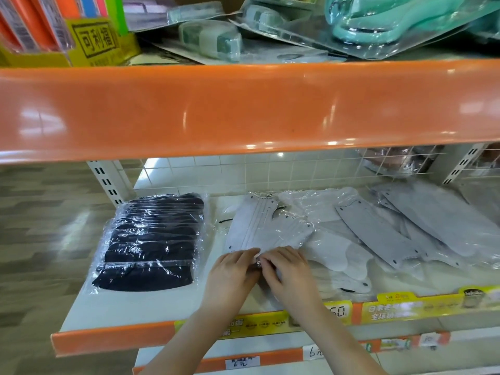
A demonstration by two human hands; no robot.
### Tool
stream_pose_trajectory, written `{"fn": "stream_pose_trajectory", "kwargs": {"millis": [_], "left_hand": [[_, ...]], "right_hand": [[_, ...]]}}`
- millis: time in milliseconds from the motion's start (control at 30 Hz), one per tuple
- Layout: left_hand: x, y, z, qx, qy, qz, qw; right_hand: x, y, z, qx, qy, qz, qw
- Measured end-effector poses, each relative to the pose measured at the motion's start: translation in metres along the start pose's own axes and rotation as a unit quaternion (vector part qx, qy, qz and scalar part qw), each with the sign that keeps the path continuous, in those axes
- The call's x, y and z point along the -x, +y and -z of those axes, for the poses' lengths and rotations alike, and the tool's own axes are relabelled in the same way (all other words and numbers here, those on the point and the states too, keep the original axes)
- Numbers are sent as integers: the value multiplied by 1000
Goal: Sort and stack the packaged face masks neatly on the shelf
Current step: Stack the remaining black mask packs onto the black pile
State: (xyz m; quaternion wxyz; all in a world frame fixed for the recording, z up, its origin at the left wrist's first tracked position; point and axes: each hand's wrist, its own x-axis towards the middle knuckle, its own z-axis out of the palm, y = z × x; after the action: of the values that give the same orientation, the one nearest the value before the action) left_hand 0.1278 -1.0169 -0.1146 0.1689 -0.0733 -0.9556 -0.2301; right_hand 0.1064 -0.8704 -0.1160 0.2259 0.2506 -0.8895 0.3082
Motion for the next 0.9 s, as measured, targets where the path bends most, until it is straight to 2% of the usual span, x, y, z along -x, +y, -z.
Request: {"fn": "stream_pose_trajectory", "kwargs": {"millis": [67, 133, 267, 367, 467, 533, 600, 667, 733, 833, 900], "left_hand": [[1, 5, 7, 30, -14, 17, 999], [3, 10, 14, 84, -23, 68, 994], [3, 10, 30, 217, 31, 133, 967], [2, 5, 40, 364, 94, 222, 900], [6, 2, 51, 500, 132, 298, 802], [10, 0, 55, 539, 138, 319, 767], [15, -5, 59, 540, 142, 329, 762], [19, -10, 63, 540, 153, 341, 754], [21, -16, 68, 539, 170, 358, 743], [23, -28, 75, 503, 194, 380, 752], [25, -38, 77, 491, 190, 399, 751]], "right_hand": [[1, -3, 2, -6, 22, 34, 999], [0, -8, 8, -19, 32, 52, 998], [-12, -11, 23, 33, 14, 70, 997], [-25, -9, 37, 111, 0, 75, 991], [-35, -6, 49, 137, 0, 45, 990], [-41, -12, 58, 137, -33, 7, 990], [-45, -16, 64, 119, -104, -52, 986], [-45, -14, 64, 116, -132, -80, 981], [-45, -14, 60, 122, -87, -55, 987], [-39, -14, 47, 152, 12, 30, 988], [-35, -24, 40, 138, 9, 52, 989]]}}
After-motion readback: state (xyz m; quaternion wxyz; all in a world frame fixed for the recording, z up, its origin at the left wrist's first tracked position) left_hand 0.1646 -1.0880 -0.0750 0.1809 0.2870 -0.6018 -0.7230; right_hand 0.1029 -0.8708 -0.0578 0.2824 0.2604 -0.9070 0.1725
